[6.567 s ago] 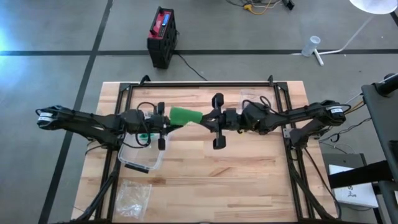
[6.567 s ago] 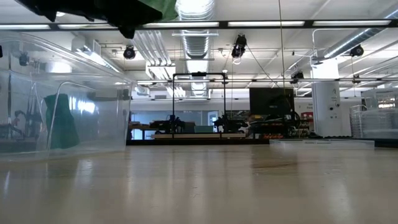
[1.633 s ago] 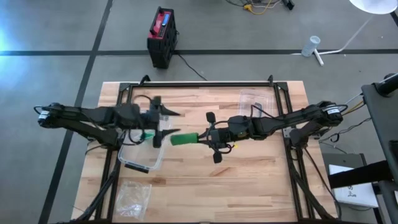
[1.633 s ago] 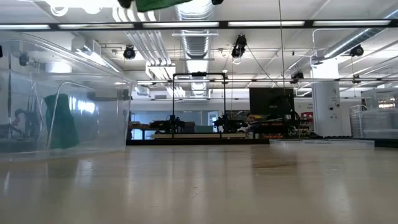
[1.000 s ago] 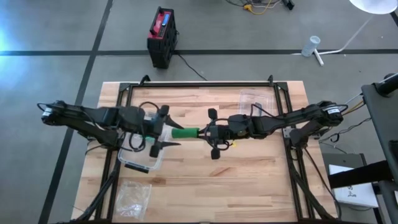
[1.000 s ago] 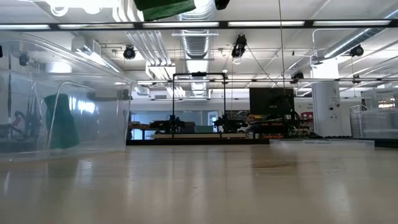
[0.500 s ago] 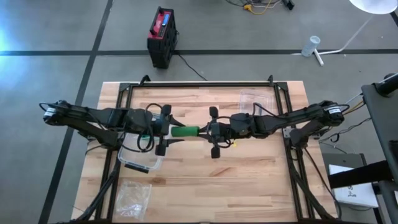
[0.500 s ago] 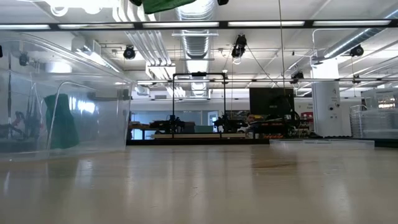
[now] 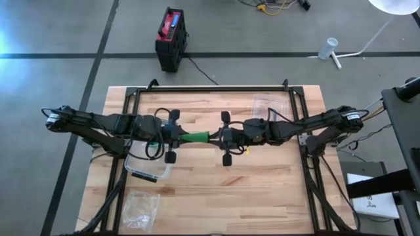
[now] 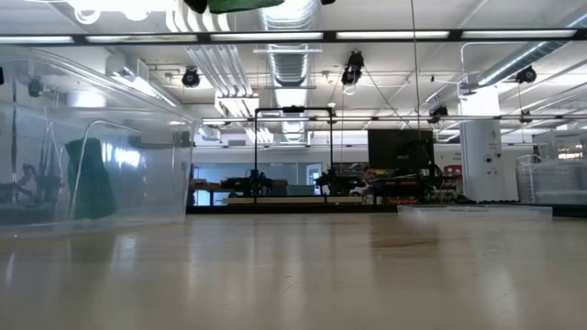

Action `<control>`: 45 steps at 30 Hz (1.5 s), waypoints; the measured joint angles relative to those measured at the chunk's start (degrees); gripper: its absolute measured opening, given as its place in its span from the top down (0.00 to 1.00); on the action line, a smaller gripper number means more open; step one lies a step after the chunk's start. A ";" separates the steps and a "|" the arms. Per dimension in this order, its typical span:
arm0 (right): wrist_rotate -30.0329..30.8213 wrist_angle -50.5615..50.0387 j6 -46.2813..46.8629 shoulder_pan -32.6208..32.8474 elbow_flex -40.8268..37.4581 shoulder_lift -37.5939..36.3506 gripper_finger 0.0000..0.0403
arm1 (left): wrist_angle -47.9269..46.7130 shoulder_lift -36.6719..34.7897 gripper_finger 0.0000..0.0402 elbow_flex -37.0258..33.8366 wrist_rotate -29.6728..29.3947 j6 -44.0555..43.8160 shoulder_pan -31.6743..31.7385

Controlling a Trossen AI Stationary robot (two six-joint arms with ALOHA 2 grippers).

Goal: Roll bandage
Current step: Roll the dark green bandage

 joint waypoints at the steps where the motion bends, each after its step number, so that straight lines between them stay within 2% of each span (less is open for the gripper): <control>1: 0.00 -0.08 -0.48 0.02 0.00 -0.02 0.96 | 0.00 0.00 0.92 0.00 0.02 -0.31 -0.02; 4: 0.07 -1.65 -1.75 0.02 0.00 -0.76 0.89 | -0.12 -0.04 0.91 0.00 0.15 -1.15 0.00; 12: 0.05 -9.78 -2.80 0.47 0.00 -6.52 0.60 | -0.99 -1.03 0.91 0.00 0.26 -1.36 -0.02; 18: -0.10 -9.07 -3.86 3.00 -0.10 -8.24 0.50 | 0.45 -1.97 0.91 0.00 0.26 -0.38 -0.02; 30: 7.36 -1.06 -5.85 4.69 -0.26 -3.24 0.53 | 3.89 -1.86 0.91 -0.26 1.22 9.72 0.01; 39: 6.93 0.54 -5.97 4.65 -0.24 -2.77 0.57 | 7.35 -0.19 0.90 -0.33 0.85 9.65 1.38; 45: 7.21 0.71 -5.78 4.53 -0.25 -2.05 0.67 | 8.17 2.25 0.89 -0.20 0.86 9.89 1.60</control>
